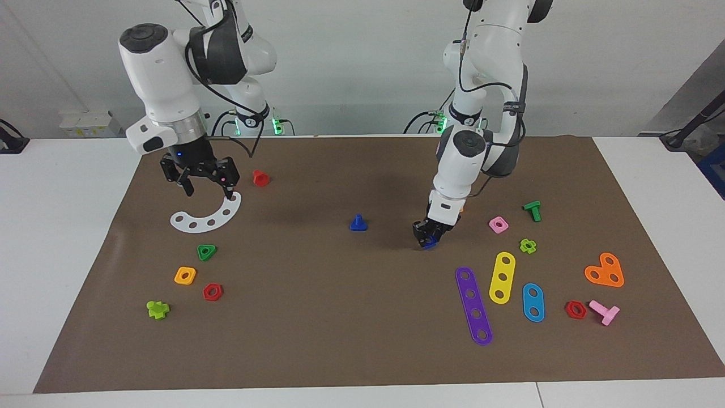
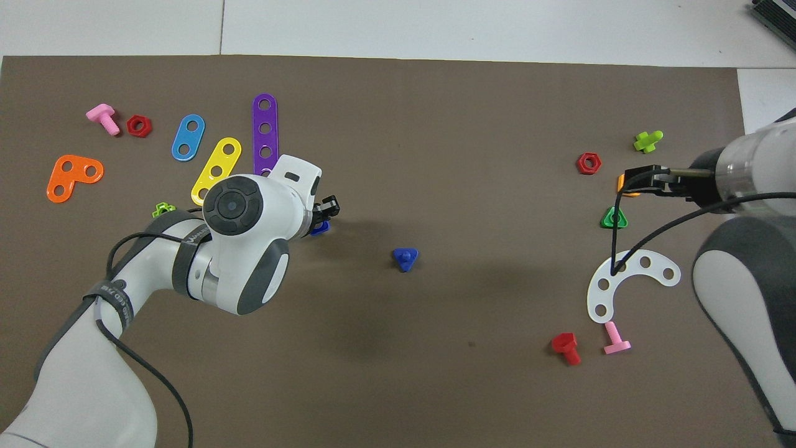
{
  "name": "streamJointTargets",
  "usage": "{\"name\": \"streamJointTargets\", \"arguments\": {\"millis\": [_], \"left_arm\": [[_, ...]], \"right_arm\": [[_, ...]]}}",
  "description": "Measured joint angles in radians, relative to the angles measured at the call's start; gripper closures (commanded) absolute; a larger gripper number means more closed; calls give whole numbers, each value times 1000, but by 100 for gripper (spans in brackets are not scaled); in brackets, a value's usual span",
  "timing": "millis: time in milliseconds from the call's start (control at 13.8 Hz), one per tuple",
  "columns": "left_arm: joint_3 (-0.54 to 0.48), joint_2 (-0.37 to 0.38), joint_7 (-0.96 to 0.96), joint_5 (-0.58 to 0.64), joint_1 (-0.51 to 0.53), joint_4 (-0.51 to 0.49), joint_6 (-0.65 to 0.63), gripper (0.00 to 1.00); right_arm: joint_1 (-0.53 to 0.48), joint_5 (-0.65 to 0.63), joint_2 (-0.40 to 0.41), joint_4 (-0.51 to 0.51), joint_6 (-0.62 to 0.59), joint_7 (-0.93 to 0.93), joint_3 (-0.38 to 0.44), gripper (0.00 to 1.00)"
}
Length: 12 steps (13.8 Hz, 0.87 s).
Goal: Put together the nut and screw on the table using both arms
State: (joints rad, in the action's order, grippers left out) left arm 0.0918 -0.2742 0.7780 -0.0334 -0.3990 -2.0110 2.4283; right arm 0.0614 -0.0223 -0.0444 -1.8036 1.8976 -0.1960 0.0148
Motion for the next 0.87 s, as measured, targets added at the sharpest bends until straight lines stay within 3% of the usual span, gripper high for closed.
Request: {"name": "streamJointTargets", "arguments": {"millis": [361,867], "left_arm": [[0,-1,46,47,-95,48,-52,62],[3,-29,81,47,-214,123,-50,62]], "right_arm": [[-19,0,27,168,-178,56,0,3],[-15,1,53,182,-236,56,-8,3]]}}
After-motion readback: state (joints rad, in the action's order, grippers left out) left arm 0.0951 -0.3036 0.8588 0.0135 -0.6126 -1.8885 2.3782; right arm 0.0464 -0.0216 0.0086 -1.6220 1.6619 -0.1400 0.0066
